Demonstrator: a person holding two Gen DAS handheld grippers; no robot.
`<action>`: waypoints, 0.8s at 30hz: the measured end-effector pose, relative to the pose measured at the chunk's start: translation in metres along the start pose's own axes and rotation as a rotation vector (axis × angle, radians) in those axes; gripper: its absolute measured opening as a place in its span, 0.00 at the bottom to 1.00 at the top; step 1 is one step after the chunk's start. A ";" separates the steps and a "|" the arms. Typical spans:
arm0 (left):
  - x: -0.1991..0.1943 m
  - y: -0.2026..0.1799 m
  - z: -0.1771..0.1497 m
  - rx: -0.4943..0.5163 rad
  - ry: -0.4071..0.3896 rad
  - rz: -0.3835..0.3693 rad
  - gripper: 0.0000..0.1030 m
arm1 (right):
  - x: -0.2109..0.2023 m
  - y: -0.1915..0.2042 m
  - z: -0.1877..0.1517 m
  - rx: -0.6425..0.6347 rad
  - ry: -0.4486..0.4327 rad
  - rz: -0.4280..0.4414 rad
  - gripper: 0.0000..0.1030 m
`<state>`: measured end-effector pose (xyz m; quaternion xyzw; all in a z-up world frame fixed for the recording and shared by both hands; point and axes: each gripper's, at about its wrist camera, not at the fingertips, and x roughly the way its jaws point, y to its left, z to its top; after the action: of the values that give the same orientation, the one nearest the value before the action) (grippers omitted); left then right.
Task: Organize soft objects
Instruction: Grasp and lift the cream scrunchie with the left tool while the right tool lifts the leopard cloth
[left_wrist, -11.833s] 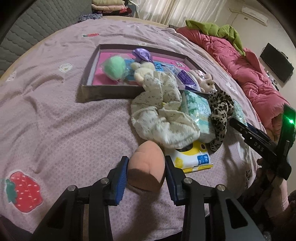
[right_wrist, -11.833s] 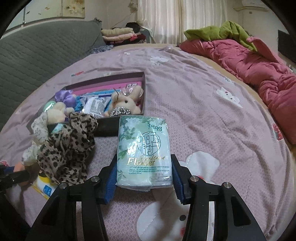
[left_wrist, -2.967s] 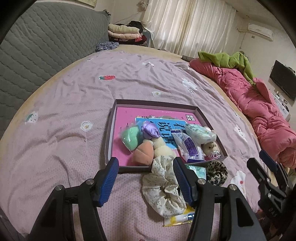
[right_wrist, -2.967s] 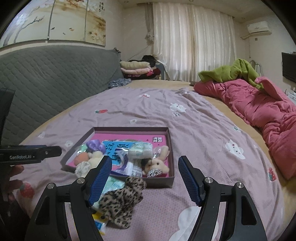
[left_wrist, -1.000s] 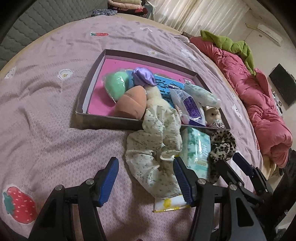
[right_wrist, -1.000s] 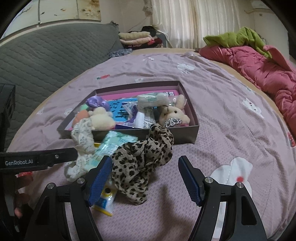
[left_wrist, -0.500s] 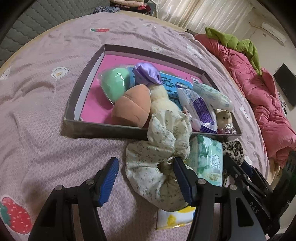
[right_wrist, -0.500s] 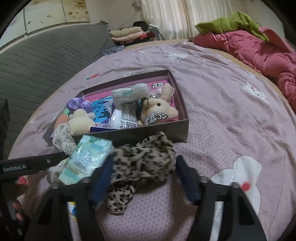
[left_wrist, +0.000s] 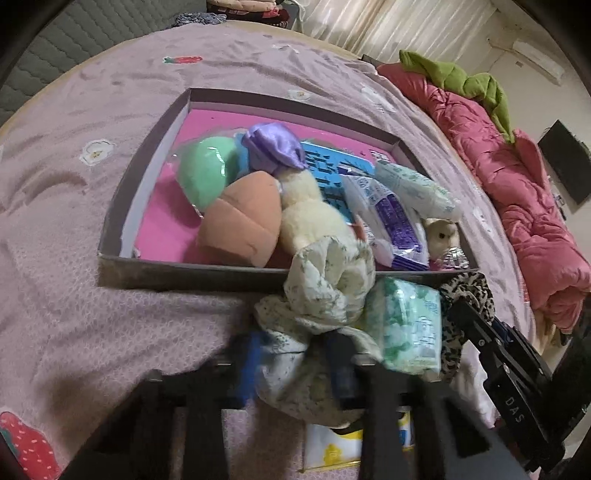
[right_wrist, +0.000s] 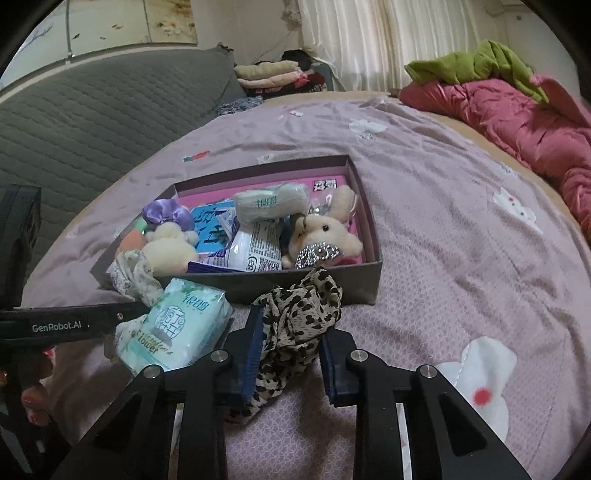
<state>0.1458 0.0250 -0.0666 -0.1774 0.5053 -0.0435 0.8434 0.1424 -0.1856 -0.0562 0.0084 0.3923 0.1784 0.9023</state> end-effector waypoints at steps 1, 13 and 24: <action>-0.001 -0.002 0.000 0.011 -0.002 0.001 0.16 | -0.001 0.000 0.001 -0.002 -0.006 -0.001 0.27; -0.049 0.000 0.002 0.030 -0.112 -0.011 0.14 | -0.032 0.015 0.014 -0.071 -0.130 0.003 0.26; -0.089 0.009 0.025 0.022 -0.236 0.046 0.14 | -0.049 0.037 0.041 -0.090 -0.246 0.075 0.26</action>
<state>0.1237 0.0617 0.0154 -0.1605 0.4059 -0.0086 0.8997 0.1290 -0.1621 0.0122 0.0045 0.2698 0.2271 0.9357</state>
